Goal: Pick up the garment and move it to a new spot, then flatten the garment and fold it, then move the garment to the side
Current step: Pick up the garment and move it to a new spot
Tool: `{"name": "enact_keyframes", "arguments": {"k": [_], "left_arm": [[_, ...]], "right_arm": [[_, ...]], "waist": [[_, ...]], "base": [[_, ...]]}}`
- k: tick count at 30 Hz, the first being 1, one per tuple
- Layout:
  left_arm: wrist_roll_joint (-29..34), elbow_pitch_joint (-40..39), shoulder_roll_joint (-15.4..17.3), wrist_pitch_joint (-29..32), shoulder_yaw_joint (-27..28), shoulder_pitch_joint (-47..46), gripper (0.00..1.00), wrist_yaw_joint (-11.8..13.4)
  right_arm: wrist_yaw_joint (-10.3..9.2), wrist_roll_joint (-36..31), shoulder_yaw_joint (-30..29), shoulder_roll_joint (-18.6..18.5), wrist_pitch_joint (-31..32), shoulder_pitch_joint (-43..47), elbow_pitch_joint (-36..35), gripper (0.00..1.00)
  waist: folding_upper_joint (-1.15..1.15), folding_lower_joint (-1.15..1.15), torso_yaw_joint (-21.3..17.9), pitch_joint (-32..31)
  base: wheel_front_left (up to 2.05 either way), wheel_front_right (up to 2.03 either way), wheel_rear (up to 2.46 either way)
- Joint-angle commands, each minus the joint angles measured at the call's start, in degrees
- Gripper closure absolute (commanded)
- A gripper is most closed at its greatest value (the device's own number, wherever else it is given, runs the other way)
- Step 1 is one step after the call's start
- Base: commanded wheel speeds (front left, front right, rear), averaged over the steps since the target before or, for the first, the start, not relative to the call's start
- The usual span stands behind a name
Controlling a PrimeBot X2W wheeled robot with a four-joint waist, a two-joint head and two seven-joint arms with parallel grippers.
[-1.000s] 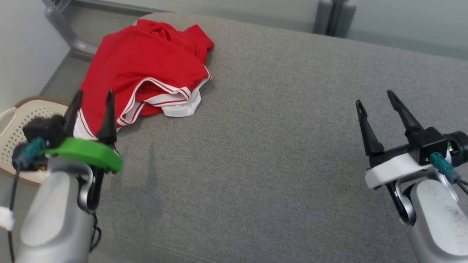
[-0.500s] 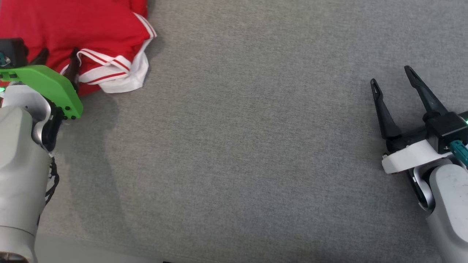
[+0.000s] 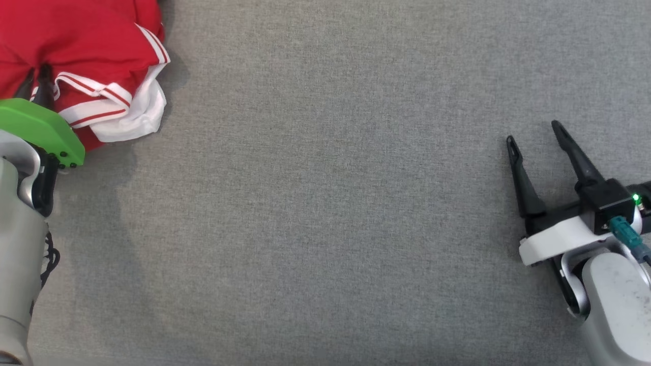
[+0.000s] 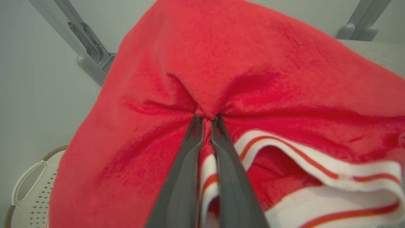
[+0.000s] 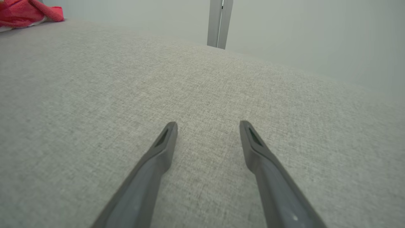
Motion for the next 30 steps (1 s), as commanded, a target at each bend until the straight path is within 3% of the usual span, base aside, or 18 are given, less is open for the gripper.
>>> {"name": "enact_keyframes", "arguments": {"k": [1,9,16,23,30], "left_arm": [[-0.21,-0.65,1.25,-0.86,-0.36,1.26,1.00,0.02],[-5.11,-13.10,8.94,-0.84,-1.01,2.78,1.00,0.02],[-10.34,-35.04,15.74,7.02,0.59,3.99,1.00,0.58],[-17.15,-63.44,17.48,18.04,1.82,9.47,1.00,6.08],[-26.66,-83.34,12.66,23.83,1.56,14.50,1.00,12.46]], "right_arm": [[0.05,0.32,0.20,0.89,0.14,2.15,1.18,0.00],[0.04,1.12,-0.79,4.73,0.07,4.64,2.04,0.00],[0.04,1.78,-2.34,8.38,0.06,7.12,2.50,0.00],[0.04,2.02,-3.59,10.37,0.06,8.25,2.10,0.00],[0.04,2.25,-3.52,11.62,0.06,7.47,1.72,0.00]], "waist": [[0.00,-0.01,1.56,-4.95],[0.00,-0.01,0.81,-12.27],[0.00,-0.01,-3.43,-16.89],[0.00,-0.01,-10.05,-18.48],[0.00,-0.01,-18.27,-17.79]], "base": [[0.00,0.00,0.00],[0.00,0.00,0.00],[0.00,0.00,0.00],[0.00,0.00,0.00],[0.00,0.00,0.00]]}}
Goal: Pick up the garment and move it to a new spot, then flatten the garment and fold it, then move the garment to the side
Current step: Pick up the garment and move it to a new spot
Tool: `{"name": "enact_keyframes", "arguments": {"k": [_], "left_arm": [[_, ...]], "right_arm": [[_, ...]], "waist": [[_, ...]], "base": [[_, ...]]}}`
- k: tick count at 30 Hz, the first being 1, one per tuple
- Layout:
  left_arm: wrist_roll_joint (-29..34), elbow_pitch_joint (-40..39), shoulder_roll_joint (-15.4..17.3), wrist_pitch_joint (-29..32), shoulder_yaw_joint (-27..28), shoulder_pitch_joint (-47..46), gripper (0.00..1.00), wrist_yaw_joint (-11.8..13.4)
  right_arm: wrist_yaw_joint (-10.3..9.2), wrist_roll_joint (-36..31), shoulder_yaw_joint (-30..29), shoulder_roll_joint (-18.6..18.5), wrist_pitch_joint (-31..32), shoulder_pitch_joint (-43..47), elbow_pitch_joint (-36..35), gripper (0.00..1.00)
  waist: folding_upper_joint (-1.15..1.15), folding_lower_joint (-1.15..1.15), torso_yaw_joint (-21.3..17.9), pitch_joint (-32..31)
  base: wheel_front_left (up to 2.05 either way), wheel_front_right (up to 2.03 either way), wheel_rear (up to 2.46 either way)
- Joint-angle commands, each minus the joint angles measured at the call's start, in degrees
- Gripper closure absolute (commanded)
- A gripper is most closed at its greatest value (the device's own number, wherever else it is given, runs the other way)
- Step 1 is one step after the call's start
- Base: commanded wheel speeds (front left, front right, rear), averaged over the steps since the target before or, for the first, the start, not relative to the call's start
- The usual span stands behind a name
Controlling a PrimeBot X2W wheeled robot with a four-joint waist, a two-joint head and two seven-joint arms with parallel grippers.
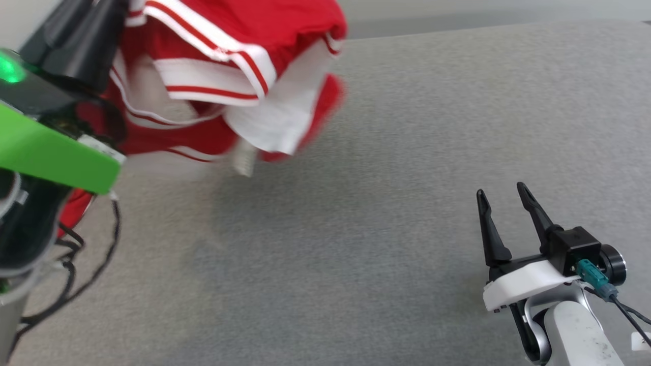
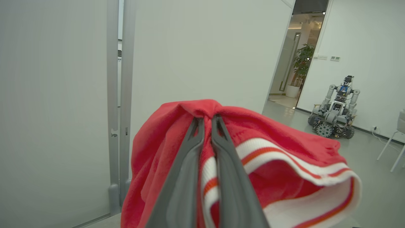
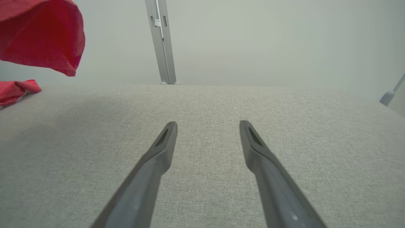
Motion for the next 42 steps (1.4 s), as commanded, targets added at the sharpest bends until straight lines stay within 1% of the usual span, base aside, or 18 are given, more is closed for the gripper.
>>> {"name": "enact_keyframes", "arguments": {"k": [1,4,6,8,11,17,19,20,21,22,24,26,28,29,32,34,38,42], "left_arm": [[-1.57,-1.59,-1.18,0.24,-0.05,1.04,1.00,0.92],[0.29,-2.79,-2.21,0.70,-2.84,2.67,1.00,2.32],[0.42,-0.99,-4.03,0.16,-5.22,4.79,1.00,2.71],[0.91,2.75,-6.11,-0.84,-7.65,7.02,1.00,2.92],[2.18,11.50,-9.13,-2.67,-11.64,10.11,1.00,1.76],[8.71,37.99,-13.40,-9.19,-17.82,9.56,1.00,-2.24],[10.84,45.11,-14.32,-11.93,-18.75,8.66,1.00,-3.35],[11.05,47.66,-14.76,-13.37,-18.82,8.46,0.83,-3.78],[11.36,50.19,-15.57,-15.16,-18.86,8.33,0.52,-4.42],[11.86,51.65,-16.18,-16.57,-19.04,8.28,0.00,-5.06],[13.98,53.92,-16.50,-21.41,-19.16,7.68,0.00,-5.56],[15.00,54.49,-17.06,-26.04,-18.74,8.42,0.00,-4.99],[15.92,53.68,-17.65,-28.68,-17.97,10.63,0.00,-4.31],[16.67,52.65,-17.52,-29.50,-17.15,11.90,0.00,-3.47],[18.38,48.30,-17.99,-30.35,-14.09,16.44,0.00,-1.40],[21.14,43.04,-18.40,-30.32,-10.52,20.73,0.00,0.31],[26.87,34.76,-19.65,-30.21,-4.38,31.43,0.00,2.20],[31.79,30.05,-21.39,-30.23,1.89,40.98,0.00,1.77]], "right_arm": [[0.03,0.40,0.02,0.24,-0.04,-0.23,-0.31,0.00],[0.03,0.54,-0.14,0.58,-0.04,-0.59,-0.32,0.00],[0.03,0.75,0.09,0.97,-0.04,-0.80,-0.30,0.00],[0.03,0.99,0.06,1.07,-0.04,-0.82,-0.23,0.00],[0.03,1.26,0.32,1.30,-0.04,-0.64,-0.07,0.00],[0.03,1.69,1.73,1.52,-0.04,-1.31,0.33,0.00],[0.03,1.67,2.05,1.53,-0.04,-1.44,0.52,0.00],[0.03,1.62,2.11,1.54,-0.04,-1.40,0.61,0.00],[0.03,1.73,2.17,1.56,-0.04,-1.30,0.60,0.00],[0.03,1.63,2.03,1.55,-0.04,-1.13,0.55,0.00],[0.03,0.81,1.69,1.56,-0.04,-0.63,0.26,0.00],[0.03,0.25,1.20,1.54,-0.04,-0.08,-0.21,0.00],[0.03,-0.27,0.38,1.18,-0.04,0.69,-0.76,0.00],[0.03,-0.47,0.01,0.79,-0.04,1.21,-1.08,0.00],[0.03,-1.00,-1.32,-0.20,-0.04,2.60,-2.11,0.00],[0.03,-1.37,-2.06,-0.99,-0.04,3.50,-2.86,0.00],[0.03,-1.99,-3.38,-2.18,-0.04,5.37,-3.69,0.00],[0.03,-2.58,-3.97,-2.35,-0.04,6.98,-3.94,0.00]], "waist": [[0.00,0.00,-7.10,-0.17],[0.00,0.00,-10.73,0.28],[0.00,0.00,-13.25,0.57],[0.00,0.00,-15.41,0.90],[0.00,0.00,-17.84,1.51],[0.00,0.00,-21.13,2.58],[0.00,0.00,-21.66,2.59],[0.00,0.00,-21.78,2.49],[0.00,0.00,-21.79,2.32],[0.00,0.00,-21.61,2.05],[0.00,0.00,-20.79,1.10],[0.00,0.00,-19.76,-0.08],[0.00,0.00,-18.28,-1.68],[0.00,0.00,-17.43,-2.49],[0.00,0.00,-14.57,-5.00],[0.00,0.00,-12.52,-6.50],[0.00,0.00,-8.91,-9.37],[0.00,0.00,-5.70,-10.87]], "base": [[0.00,0.00,0.00],[0.00,0.00,0.00],[0.00,0.00,0.00],[0.00,0.00,0.00],[0.00,0.00,0.00],[0.00,0.00,0.00],[0.00,0.00,0.00],[0.00,0.00,0.00],[0.00,0.00,0.00],[0.00,0.00,0.00],[0.00,0.00,0.00],[0.00,0.00,0.00],[0.00,0.00,0.00],[0.00,0.00,0.00],[0.00,0.00,0.00],[0.00,0.00,0.00],[0.00,0.00,0.00],[0.00,0.00,0.00]]}}
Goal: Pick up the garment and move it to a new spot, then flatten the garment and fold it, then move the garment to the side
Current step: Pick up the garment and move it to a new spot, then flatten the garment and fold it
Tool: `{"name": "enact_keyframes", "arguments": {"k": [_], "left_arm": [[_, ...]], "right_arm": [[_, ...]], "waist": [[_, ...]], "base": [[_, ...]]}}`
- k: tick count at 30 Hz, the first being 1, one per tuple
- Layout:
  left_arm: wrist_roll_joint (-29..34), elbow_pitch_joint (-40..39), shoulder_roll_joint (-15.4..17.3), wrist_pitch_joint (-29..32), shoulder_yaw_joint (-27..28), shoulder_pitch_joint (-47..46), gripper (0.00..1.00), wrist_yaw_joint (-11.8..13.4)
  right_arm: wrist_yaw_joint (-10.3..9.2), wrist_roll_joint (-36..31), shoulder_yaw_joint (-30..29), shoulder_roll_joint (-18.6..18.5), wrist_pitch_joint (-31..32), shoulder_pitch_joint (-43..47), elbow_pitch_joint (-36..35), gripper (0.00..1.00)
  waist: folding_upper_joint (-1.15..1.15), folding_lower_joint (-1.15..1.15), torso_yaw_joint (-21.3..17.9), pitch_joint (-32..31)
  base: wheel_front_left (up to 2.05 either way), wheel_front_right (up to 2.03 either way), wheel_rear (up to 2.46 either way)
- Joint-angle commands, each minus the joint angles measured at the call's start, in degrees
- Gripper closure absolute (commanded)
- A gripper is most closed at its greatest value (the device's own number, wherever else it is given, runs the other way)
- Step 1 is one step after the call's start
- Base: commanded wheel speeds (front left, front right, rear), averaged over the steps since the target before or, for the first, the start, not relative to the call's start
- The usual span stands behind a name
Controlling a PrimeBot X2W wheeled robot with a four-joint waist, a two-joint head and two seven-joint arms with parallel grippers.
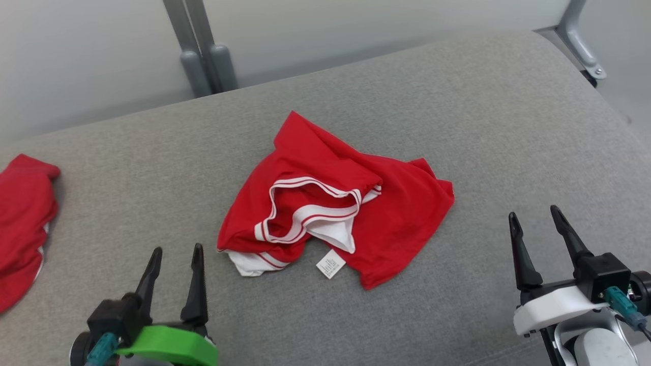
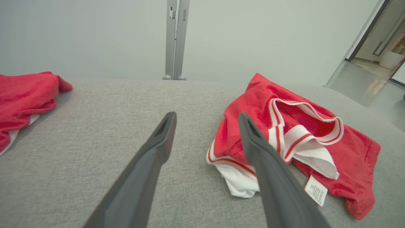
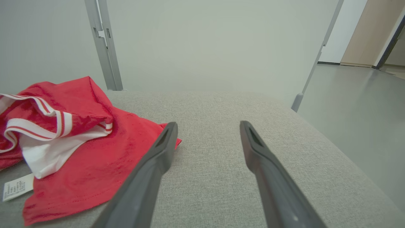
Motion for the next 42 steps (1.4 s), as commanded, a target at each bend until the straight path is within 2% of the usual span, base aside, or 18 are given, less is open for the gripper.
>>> {"name": "enact_keyframes", "arguments": {"k": [1,4,8,12,16,26,42], "left_arm": [[2.12,-1.08,-0.57,0.01,2.01,3.06,0.00,-0.67],[4.83,-2.59,-2.60,0.01,7.02,8.07,0.00,-2.66],[8.86,-3.20,-5.19,0.01,13.25,12.58,0.00,-7.44],[12.05,-2.84,-7.87,0.01,18.52,14.49,0.00,-10.90],[14.18,-2.72,-9.66,0.00,21.26,14.65,0.00,-12.82],[16.20,-2.52,-11.20,0.00,21.59,12.29,0.00,-13.83],[15.40,-1.73,-9.97,0.00,19.18,11.89,0.00,-13.84]], "right_arm": [[0.03,-0.61,0.10,-0.12,-0.04,1.24,0.00,0.00],[0.03,-0.82,0.37,0.19,-0.04,2.29,0.28,0.00],[0.03,-0.73,0.82,0.91,-0.04,4.03,1.28,0.00],[0.03,-1.07,1.63,1.45,-0.04,4.86,2.26,0.00],[0.03,-1.38,2.24,1.79,-0.04,4.89,2.97,0.00],[0.03,-1.38,2.92,1.74,-0.04,3.20,3.41,0.00],[0.03,-1.25,2.77,1.63,-0.03,2.62,3.62,0.00]], "waist": [[0.00,0.00,6.65,-5.27],[0.00,0.00,8.55,-5.83],[0.00,0.00,10.81,-6.57],[0.00,0.00,11.97,-6.62],[0.00,0.00,12.24,-6.49],[0.00,0.00,11.29,-6.14],[0.00,0.00,10.79,-5.69]], "base": [[0.00,0.00,0.00],[0.00,0.00,0.00],[0.00,0.00,0.00],[0.00,0.00,0.00],[0.00,0.00,0.00],[0.00,0.00,0.00],[0.00,0.00,0.00]]}}
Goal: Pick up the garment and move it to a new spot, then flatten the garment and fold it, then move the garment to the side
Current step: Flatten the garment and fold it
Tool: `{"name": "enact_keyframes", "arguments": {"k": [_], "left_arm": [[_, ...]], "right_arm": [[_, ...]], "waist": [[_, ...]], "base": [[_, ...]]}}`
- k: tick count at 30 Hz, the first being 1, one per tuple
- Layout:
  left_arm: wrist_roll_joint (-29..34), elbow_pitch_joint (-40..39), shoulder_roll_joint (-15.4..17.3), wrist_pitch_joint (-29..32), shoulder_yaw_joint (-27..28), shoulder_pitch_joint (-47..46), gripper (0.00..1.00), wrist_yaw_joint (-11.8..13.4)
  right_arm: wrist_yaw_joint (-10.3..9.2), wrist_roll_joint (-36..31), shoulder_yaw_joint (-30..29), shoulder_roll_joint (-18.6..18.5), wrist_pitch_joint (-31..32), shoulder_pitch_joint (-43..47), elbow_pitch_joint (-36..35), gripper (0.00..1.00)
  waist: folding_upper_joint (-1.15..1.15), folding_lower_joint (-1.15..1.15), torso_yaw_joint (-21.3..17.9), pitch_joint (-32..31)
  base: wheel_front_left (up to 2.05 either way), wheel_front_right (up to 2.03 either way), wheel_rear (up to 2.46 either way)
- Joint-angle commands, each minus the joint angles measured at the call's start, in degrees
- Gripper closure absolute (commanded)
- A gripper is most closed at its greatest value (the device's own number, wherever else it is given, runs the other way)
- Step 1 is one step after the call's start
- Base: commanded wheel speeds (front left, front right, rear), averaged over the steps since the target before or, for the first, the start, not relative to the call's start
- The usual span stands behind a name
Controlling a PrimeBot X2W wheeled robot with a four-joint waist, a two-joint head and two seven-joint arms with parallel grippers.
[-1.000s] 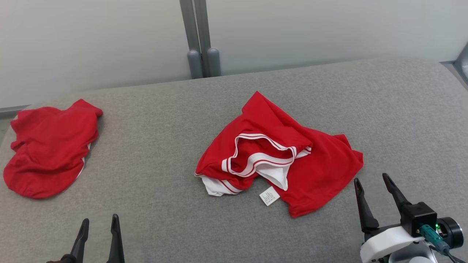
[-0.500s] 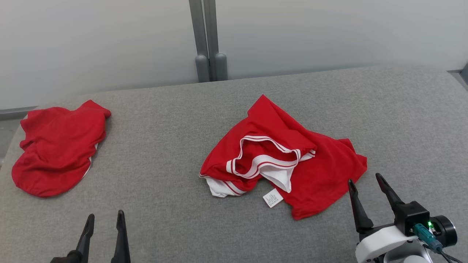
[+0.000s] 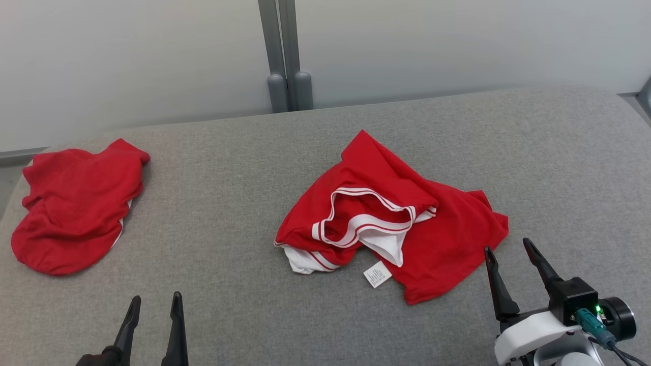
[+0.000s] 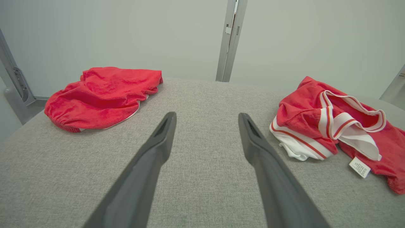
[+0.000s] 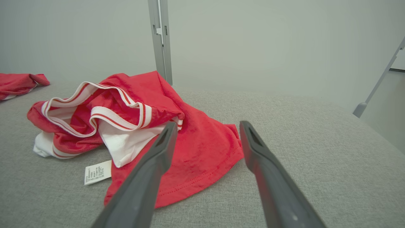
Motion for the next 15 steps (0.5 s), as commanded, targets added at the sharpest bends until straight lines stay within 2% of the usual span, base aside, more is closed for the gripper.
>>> {"name": "enact_keyframes", "arguments": {"k": [1,11,15], "left_arm": [[-0.24,0.09,0.44,0.00,0.04,-0.71,0.00,-0.17],[-0.17,-0.09,1.08,0.00,-0.92,-1.50,0.00,-0.18],[-0.21,-0.08,1.91,0.00,-3.91,-3.57,0.00,-0.18]], "right_arm": [[0.03,0.09,-0.02,-0.18,-0.03,-0.50,0.16,0.00],[0.03,0.49,0.30,-0.28,-0.03,-1.01,0.39,0.00],[0.03,0.62,0.65,-0.41,-0.03,-1.48,0.36,0.00]], "waist": [[0.00,0.00,0.00,0.04],[0.00,0.00,-0.59,0.57],[0.00,0.00,-1.20,1.03]], "base": [[0.00,0.00,0.00],[0.00,0.00,0.00],[0.00,0.00,0.00]]}}
